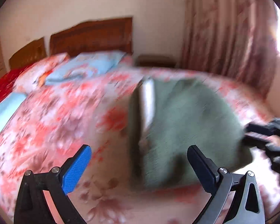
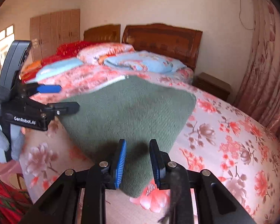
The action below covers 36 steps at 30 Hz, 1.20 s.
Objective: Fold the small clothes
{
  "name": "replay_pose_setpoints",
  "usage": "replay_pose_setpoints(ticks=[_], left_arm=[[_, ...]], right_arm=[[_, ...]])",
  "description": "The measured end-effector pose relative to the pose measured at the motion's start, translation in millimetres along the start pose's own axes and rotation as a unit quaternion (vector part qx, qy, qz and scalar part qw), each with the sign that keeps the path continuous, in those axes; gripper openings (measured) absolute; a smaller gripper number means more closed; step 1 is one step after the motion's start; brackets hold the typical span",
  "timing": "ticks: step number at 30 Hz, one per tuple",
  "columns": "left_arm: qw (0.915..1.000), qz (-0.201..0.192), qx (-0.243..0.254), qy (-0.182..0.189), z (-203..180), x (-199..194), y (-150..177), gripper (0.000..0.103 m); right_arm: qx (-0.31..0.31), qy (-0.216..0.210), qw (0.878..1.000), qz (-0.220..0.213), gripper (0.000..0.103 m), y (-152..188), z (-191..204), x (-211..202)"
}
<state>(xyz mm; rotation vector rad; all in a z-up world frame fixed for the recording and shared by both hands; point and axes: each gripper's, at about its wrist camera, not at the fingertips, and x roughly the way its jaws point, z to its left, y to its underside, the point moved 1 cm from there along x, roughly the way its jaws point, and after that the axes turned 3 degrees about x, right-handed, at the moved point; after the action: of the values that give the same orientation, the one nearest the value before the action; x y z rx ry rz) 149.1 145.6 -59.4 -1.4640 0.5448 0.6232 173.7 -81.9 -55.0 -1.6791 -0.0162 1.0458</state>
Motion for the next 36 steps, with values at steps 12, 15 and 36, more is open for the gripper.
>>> replay_pose_setpoints(ticks=[12, 15, 36], left_arm=[[0.9948, 0.046, -0.085, -0.033, 24, -3, 14, 0.103], [0.9902, 0.042, -0.132, -0.02, 34, -13, 16, 0.103], [0.9801, -0.156, -0.123, 0.011, -10, -171, -15, 0.103]], right_arm=[[0.017, 0.013, 1.0, 0.019, 0.026, 11, 7, -5], [0.053, 0.01, 0.998, 0.011, 0.027, 15, -1, -13], [0.113, 0.037, 0.984, -0.136, 0.031, 9, 9, -142]])
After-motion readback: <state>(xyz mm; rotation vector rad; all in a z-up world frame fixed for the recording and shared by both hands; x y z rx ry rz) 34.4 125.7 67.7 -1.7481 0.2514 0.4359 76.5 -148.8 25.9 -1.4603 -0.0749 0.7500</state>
